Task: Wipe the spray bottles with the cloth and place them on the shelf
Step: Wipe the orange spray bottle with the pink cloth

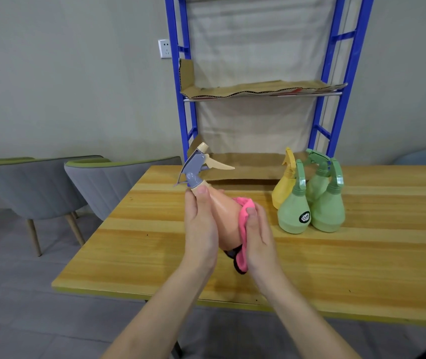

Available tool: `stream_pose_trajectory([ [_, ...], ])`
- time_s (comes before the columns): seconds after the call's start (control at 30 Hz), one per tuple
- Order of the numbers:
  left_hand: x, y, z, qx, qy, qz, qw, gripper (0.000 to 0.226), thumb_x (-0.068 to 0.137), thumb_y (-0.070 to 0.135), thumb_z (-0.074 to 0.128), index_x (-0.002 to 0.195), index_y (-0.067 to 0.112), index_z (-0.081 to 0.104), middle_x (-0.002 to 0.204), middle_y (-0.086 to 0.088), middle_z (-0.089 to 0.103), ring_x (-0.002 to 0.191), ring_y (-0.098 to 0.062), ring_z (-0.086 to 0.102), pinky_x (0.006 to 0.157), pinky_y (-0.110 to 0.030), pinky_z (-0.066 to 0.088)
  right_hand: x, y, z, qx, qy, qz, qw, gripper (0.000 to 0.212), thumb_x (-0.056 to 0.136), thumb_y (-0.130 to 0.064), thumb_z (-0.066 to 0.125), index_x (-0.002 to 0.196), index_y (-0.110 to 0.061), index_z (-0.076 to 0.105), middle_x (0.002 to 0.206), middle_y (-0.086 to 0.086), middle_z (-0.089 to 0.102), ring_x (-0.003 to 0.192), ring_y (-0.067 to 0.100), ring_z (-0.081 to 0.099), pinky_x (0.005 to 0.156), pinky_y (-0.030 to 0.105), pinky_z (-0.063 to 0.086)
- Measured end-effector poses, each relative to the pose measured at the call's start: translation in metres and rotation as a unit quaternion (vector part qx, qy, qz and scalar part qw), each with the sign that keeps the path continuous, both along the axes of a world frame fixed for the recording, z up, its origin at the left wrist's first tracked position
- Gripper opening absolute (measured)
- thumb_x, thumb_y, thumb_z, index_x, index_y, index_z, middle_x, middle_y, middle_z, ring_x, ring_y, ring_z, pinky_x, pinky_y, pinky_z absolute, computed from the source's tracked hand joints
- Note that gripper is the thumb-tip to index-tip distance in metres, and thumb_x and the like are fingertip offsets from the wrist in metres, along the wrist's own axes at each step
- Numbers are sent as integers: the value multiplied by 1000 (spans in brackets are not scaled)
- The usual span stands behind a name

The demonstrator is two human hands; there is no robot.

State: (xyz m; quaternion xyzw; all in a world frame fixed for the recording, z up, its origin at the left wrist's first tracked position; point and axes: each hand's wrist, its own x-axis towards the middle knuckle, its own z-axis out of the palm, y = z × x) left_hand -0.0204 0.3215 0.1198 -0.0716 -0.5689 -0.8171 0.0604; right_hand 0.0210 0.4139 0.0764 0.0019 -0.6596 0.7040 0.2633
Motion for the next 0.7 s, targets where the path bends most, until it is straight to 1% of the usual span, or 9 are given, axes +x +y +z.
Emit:
stream_pose_trajectory([
  [0.1,0,0,2,-6,6,5,1000,32,112,45,38,113,21,59,107,-6,75,101,-30,72,90,-46,58,5,-2,-2,98,40,-24,994,47,106,-51,40,144,-28,52,135,-23,61,127,2,58,99,19,47],
  [0.23,-3,1,3,-21,-16,-41,999,29,112,40,41,127,20,55,120,-9,73,111,-26,72,90,-44,60,0,3,2,308,91,-99,942,59,102,-38,54,153,-12,43,152,-4,49,142,11,46,117,23,36],
  [0.3,-3,-1,3,-8,-31,-65,997,33,112,38,42,139,20,51,127,-10,71,113,-23,72,90,-39,60,-4,6,5,351,107,-108,924,61,100,-36,57,152,-8,43,152,2,50,142,14,46,119,22,33],
  [0.37,-2,-3,2,-14,-26,-71,997,39,112,39,41,144,18,48,126,-8,71,108,-19,72,81,-32,59,-4,6,5,343,92,-103,929,59,100,-40,58,151,-12,45,150,-1,52,138,9,47,115,18,34],
  [0.43,-2,-4,-1,-26,-19,-67,997,40,112,42,41,144,18,49,127,-7,71,112,-20,71,85,-33,59,-3,4,5,299,50,-101,948,48,101,-47,57,142,-23,50,141,-10,57,129,3,53,106,17,41],
  [0.5,2,-5,-4,-23,-20,-60,998,44,111,45,43,147,21,49,135,-8,68,123,-23,67,102,-41,56,-2,3,12,204,0,-87,975,28,104,-55,50,119,-32,56,115,-12,66,99,4,64,83,31,53],
  [0.57,7,-5,-8,-27,-20,-54,998,46,110,43,43,149,20,48,135,-6,68,123,-21,67,107,-43,54,-3,6,18,102,-30,-81,991,29,109,-51,46,102,-25,56,93,2,66,67,12,60,57,36,47],
  [0.63,9,-6,-10,-27,-12,-48,998,43,111,40,42,147,19,51,125,-2,73,113,-16,71,101,-37,58,-2,8,18,57,-36,-59,996,24,110,-45,45,107,-26,60,98,2,68,72,13,60,57,30,48],
  [0.7,8,-7,-7,-25,-14,-38,999,38,111,39,42,141,19,54,115,-1,75,104,-14,72,93,-32,60,2,2,12,84,-28,-19,996,23,111,-47,42,126,-40,59,108,-16,69,85,5,64,69,31,54],
])
